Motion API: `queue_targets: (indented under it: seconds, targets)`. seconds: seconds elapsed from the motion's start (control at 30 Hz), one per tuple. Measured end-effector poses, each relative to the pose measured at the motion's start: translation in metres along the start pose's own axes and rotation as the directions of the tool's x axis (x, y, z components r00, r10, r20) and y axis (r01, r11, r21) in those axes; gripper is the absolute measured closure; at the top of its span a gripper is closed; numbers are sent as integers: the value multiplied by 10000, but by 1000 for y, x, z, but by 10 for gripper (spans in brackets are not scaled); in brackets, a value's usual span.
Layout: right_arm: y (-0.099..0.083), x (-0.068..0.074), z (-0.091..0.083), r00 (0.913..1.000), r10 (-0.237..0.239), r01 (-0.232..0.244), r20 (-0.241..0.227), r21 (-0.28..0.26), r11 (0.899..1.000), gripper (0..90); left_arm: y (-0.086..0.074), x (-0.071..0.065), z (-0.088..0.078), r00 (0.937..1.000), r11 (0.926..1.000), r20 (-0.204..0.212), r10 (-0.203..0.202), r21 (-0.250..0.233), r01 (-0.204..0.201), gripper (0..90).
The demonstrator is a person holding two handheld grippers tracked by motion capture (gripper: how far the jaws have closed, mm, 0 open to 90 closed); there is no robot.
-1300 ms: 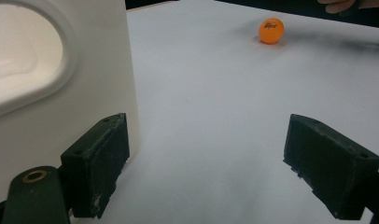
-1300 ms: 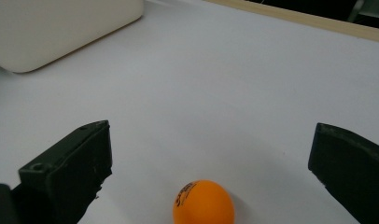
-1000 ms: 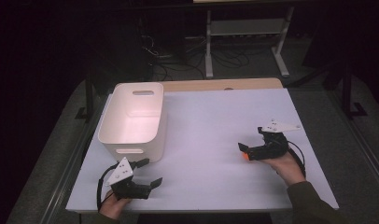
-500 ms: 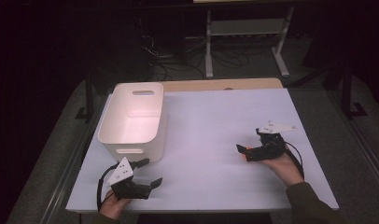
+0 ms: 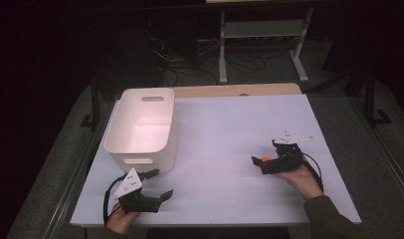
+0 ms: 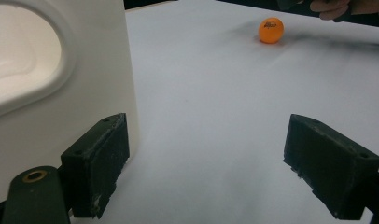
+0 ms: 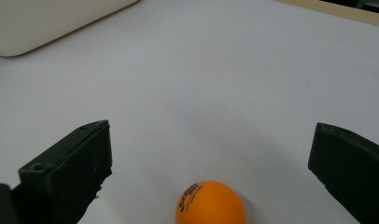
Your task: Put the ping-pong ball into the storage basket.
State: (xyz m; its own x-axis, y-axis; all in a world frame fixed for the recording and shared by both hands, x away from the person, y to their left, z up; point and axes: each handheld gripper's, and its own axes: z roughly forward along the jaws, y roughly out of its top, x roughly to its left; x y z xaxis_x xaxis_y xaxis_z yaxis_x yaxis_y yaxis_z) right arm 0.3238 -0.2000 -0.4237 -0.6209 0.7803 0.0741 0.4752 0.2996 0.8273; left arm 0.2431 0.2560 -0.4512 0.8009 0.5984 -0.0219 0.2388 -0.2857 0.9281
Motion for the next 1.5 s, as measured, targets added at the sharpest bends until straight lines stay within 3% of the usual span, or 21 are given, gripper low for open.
queue_targets:
  seconds: [0.37, 0.83, 1.5]
  targets:
    - [-7, 1, 1, 9999, -8, 6, 141, 141, 9999, 0, 0, 0, 0, 10000, 10000, -14, 36, 4, -36, 141]
    - [-19, 2, 4, 10000, 89, -89, 2, 489, 9988, 0, 0, 0, 0, 10000, 10000, 0, 8, -1, -8, 141]
    - [-22, 4, 10, 9999, -96, 100, -40, 1102, 9939, 0, 0, 0, 0, 10000, 10000, -6, 28, -10, -28, 141]
